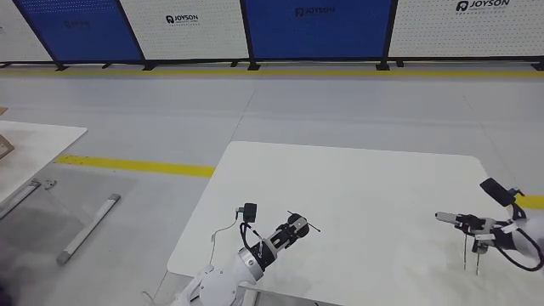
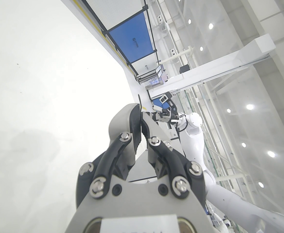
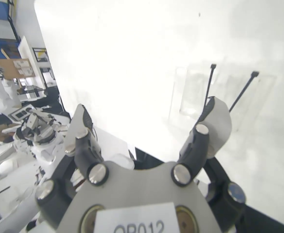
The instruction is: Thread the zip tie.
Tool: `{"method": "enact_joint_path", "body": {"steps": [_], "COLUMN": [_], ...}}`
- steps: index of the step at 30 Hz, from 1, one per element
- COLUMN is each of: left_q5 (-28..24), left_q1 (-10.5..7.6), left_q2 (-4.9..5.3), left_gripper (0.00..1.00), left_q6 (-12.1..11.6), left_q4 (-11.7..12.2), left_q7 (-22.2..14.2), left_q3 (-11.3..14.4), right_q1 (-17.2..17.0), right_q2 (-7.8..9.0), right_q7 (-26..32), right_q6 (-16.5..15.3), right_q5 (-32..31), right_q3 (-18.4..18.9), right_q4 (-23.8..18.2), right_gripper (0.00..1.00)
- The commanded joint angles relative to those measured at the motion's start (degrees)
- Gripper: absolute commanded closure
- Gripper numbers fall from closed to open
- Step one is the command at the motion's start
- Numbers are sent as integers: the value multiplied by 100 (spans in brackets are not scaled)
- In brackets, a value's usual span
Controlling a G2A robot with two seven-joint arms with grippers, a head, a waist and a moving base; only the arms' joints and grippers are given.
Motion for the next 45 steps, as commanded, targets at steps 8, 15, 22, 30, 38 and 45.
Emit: {"method": "enact_joint_path", "body": {"steps": [8, 15, 22, 30, 38, 45], "left_q5": [0, 0, 0, 0, 0, 0], "left_q1": [0, 0, 0, 0, 0, 0], "left_q2": [0, 0, 0, 0, 0, 0], "left_gripper": [100, 100, 100, 100, 100, 100], "left_q6": [0, 0, 0, 0, 0, 0], "left_q4": [0, 0, 0, 0, 0, 0], "left_q7": [0, 0, 0, 0, 0, 0], "left_q3": [0, 0, 0, 0, 0, 0], "right_q1": [-1039, -1039, -1057, -835, -495, -495], "right_q2": [157, 157, 160, 212, 177, 177], "right_q7": [-820, -820, -786, 121, 495, 495], "right_q6": [0, 0, -416, -972, -1532, -1532], "right_q5": [-233, -233, -333, -1235, -1397, -1397], "right_q3": [933, 933, 967, 780, 506, 506], "right_q4": [-708, -708, -746, -853, -623, -623], "right_gripper": [0, 0, 0, 0, 0, 0]}}
